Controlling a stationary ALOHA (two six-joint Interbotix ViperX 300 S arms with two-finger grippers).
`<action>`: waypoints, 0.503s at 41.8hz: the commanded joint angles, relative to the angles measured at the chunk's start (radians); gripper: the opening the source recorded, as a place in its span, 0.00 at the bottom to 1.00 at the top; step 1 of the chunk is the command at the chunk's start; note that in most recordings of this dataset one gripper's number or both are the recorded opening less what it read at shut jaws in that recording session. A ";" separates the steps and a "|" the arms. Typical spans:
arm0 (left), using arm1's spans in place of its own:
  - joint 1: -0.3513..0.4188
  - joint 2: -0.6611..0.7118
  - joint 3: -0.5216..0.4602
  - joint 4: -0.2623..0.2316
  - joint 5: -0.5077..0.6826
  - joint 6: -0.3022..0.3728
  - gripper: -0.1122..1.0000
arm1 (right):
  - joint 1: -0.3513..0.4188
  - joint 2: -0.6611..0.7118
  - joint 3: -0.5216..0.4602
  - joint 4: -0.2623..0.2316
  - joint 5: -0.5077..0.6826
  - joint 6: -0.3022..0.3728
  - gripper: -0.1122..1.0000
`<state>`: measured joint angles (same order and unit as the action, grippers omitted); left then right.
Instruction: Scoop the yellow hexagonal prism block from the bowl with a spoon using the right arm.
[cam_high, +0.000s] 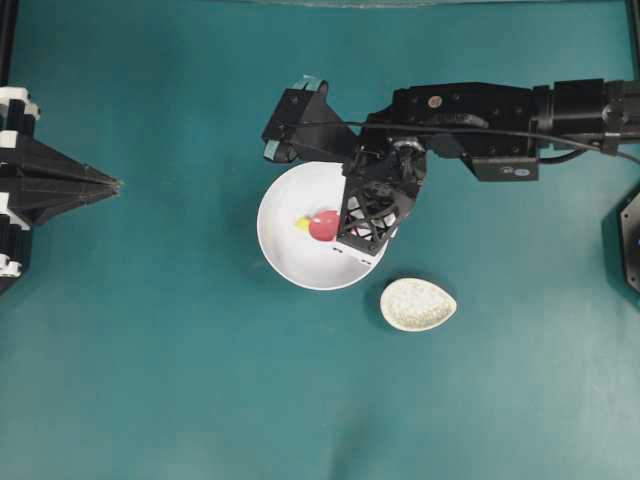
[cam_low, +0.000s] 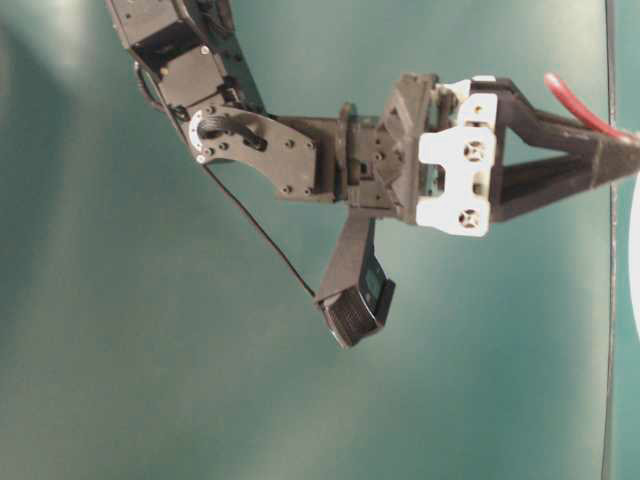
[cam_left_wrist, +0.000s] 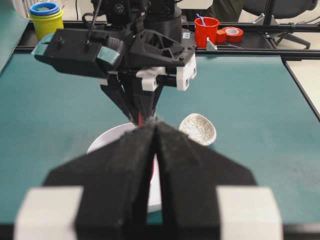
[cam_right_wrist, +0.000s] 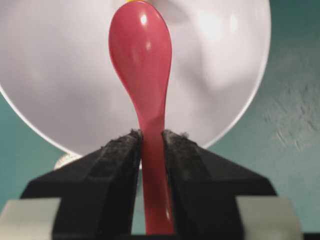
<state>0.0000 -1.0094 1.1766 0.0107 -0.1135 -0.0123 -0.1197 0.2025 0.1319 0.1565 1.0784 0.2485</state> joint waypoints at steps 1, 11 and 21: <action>0.000 0.006 -0.028 0.003 -0.011 -0.002 0.10 | 0.002 -0.018 -0.018 -0.002 -0.029 -0.003 0.31; 0.000 0.006 -0.028 0.003 -0.011 -0.002 0.10 | 0.002 -0.018 -0.018 -0.008 -0.084 -0.008 0.31; 0.000 0.006 -0.028 0.003 -0.008 -0.002 0.10 | 0.002 -0.041 -0.035 -0.026 -0.075 -0.009 0.30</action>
<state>0.0000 -1.0094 1.1750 0.0123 -0.1135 -0.0123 -0.1197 0.2040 0.1289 0.1381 1.0002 0.2408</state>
